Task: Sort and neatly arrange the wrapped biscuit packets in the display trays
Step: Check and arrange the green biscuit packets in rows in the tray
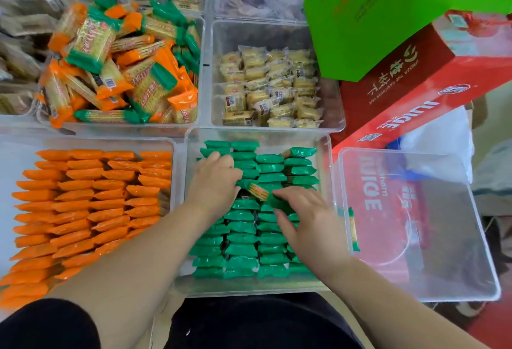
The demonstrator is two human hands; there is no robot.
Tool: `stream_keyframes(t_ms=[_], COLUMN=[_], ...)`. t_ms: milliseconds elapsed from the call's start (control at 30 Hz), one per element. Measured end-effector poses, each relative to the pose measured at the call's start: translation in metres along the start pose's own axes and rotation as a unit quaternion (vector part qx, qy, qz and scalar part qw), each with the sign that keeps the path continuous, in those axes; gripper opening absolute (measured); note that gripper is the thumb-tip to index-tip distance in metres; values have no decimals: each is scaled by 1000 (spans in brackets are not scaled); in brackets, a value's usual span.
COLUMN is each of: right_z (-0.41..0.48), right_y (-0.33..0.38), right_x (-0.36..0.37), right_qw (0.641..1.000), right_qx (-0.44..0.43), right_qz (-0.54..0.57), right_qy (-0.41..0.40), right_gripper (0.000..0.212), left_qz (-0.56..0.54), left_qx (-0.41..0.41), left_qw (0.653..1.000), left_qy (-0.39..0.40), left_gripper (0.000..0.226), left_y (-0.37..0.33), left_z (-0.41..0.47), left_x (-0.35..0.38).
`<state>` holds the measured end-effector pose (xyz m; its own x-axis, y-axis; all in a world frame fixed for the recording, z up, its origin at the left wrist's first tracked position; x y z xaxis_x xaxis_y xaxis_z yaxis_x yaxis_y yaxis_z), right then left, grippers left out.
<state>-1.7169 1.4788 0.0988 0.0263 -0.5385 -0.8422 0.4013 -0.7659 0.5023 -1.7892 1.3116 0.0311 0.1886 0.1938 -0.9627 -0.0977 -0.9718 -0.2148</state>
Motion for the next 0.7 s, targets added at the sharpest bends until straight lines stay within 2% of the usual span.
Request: stream_keyframes(t_ms=[167,333,433,567,700], right_z=[1,5,11,19,28], right_y=[4,14,11,1,-5], right_x=[15,29,42,69,89], right_qw=[995,987,986,982,977], right_qx=[-77,-130,-124,-88,-72], right_qz=[-44,-66,-72,-82,-104], right_qy=[38,72,90,143,174], right_gripper=[28,28,27,30,21], left_qz=[-78,-185,-231,-264,-339], left_qx=[-34,-89,-137,-191,-260], left_qw=[996,979,963,942,898], left_qy=[2,17,-14,-84,-101], left_gripper=[8,10,3,5,6], left_y=[9,22,28,50,76], left_z=[4,2,-6,-27,-61], left_x=[1,-10,-35,-76,-95])
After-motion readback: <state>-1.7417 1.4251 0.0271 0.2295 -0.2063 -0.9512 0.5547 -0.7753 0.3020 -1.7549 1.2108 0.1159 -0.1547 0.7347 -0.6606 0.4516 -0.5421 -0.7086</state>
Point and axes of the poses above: each hand's wrist, its own z-axis towards the middle knuckle, its own x-axis out of the palm, y = z × x, the point moved 7 cm from there along z, towards the middle knuckle, and after that the axes turned 9 degrees about -x, right-handed, at the moved point
